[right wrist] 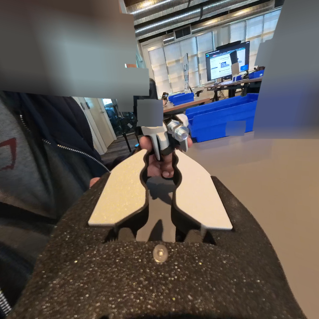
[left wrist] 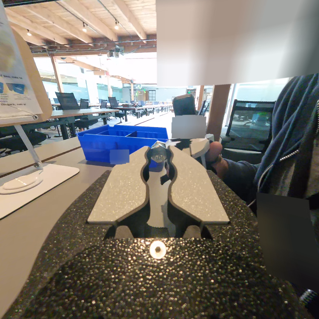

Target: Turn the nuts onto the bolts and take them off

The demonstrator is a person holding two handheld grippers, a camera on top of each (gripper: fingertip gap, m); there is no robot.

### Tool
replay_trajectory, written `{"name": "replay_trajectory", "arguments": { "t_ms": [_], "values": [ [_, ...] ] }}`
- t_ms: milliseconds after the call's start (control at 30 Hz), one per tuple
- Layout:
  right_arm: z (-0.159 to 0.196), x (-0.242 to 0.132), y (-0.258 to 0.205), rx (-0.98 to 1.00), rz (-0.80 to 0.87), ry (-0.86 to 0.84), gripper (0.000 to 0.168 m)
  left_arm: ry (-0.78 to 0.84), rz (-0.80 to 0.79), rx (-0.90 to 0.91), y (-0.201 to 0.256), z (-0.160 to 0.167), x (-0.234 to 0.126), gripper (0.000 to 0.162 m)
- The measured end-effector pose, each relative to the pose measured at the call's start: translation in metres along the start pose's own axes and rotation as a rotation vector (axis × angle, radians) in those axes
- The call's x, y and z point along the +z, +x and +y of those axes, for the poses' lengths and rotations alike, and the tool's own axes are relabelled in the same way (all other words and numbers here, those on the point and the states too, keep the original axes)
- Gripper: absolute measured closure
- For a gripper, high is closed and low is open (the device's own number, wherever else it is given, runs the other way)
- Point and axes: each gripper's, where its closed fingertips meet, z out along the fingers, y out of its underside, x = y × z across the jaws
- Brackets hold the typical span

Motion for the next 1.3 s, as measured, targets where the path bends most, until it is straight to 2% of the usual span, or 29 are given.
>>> {"name": "replay_trajectory", "arguments": {
  "t_ms": [233,333,533,800,1000,1133,1300],
  "values": [
    [-0.022,0.002,0.015,0.020,-0.075,0.034,0.147,0.007,-0.070,-0.012,-0.027,-0.001,-0.001,0.145],
    [-0.024,0.006,0.012,0.017,-0.084,0.035,0.147,0.044,-0.073,0.024,-0.021,-0.006,-0.009,0.145],
    [-0.017,0.020,0.002,-0.010,-0.102,-0.094,0.141,0.108,-0.032,0.109,-0.003,-0.020,-0.012,0.145],
    [-0.021,0.013,0.000,-0.069,-0.019,-0.054,0.132,0.101,0.015,0.157,0.012,-0.026,-0.005,0.145],
    [-0.029,0.005,-0.001,0.012,-0.045,0.015,0.129,0.057,0.085,0.176,0.017,-0.022,0.005,0.145],
    [-0.035,-0.001,0.005,0.142,-0.088,0.066,0.129,0.020,0.097,0.202,0.013,-0.014,0.014,0.145],
    [-0.031,-0.005,0.019,0.250,-0.093,0.038,0.129,-0.017,0.093,0.226,0.007,-0.007,0.023,0.145]
  ]
}}
